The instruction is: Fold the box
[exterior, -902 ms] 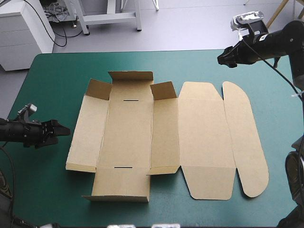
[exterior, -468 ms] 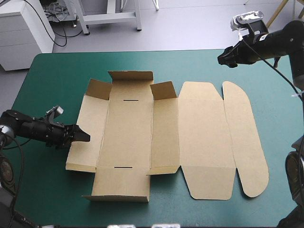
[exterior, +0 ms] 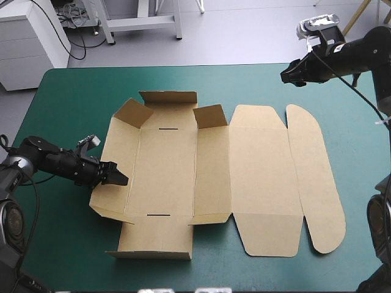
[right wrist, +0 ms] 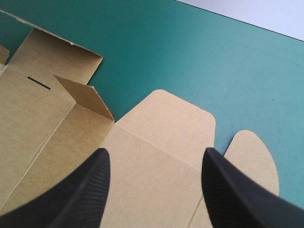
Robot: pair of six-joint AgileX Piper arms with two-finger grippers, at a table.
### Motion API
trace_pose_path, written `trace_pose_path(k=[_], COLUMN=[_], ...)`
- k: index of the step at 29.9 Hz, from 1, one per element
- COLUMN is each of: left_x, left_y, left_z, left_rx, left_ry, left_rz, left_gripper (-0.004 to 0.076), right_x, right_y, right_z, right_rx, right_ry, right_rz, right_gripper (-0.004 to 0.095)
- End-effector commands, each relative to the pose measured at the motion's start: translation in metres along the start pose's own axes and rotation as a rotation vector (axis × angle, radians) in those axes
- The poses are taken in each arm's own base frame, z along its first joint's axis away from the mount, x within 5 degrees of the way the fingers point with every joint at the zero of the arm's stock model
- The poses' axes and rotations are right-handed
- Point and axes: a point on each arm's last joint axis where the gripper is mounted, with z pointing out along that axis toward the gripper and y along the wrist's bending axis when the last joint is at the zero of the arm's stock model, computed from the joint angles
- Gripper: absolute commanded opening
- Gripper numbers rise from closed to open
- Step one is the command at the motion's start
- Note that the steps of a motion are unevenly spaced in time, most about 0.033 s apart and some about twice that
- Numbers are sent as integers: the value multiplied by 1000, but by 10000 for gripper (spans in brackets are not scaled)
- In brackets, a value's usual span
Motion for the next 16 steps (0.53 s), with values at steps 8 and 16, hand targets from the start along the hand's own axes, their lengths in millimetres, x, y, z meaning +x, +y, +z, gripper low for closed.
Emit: trace_pose_path(k=[8, 16], left_x=[-4, -20], left_y=[-14, -30], left_z=[-9, -22], left_rx=[18, -87], left_ry=[-58, -4], left_rz=[115, 371], left_gripper=[-10, -10], right_x=[-10, -7], right_y=[8, 4], right_z=[-29, -38], right_rx=[21, 114], right_ry=[-113, -91], right_rz=[-5, 4], right_gripper=[454, 454])
